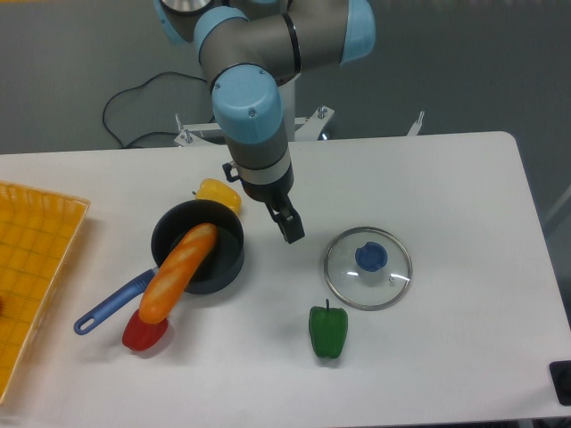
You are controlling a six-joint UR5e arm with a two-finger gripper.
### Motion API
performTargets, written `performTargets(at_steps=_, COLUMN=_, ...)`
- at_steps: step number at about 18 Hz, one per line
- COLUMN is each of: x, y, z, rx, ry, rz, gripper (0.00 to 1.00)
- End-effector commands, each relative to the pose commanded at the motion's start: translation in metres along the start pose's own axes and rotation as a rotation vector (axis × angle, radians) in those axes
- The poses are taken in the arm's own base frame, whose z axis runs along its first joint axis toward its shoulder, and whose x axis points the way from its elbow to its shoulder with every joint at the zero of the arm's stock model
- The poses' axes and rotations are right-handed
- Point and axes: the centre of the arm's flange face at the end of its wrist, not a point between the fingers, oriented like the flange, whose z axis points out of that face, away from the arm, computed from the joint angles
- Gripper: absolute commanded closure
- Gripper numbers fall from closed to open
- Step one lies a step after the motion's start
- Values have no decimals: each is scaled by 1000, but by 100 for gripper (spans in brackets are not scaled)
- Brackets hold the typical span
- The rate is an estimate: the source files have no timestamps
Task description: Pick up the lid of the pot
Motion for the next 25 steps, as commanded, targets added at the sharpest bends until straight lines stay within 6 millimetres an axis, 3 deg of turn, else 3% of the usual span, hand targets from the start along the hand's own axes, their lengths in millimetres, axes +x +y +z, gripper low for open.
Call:
performTargets(at_steps=10, x=7, y=-2, z=-2, rx=15, ry=4, rz=-6, gripper=0)
performTargets(at_steps=13, x=16, y=1, z=14, rx=15, ry=28, rz=-7, gripper=0)
performTargets(at_steps=20, x=20, y=6, z=16, rx=14, ry=32, rz=-21, gripper=0)
performTargets(at_steps=23, x=29, y=9, z=32, rx=10, ry=61, rz=-42, gripper=0)
performTargets(at_steps=25, x=27, y=10, z=31, rx=9, ry=58, rz=-42, gripper=0)
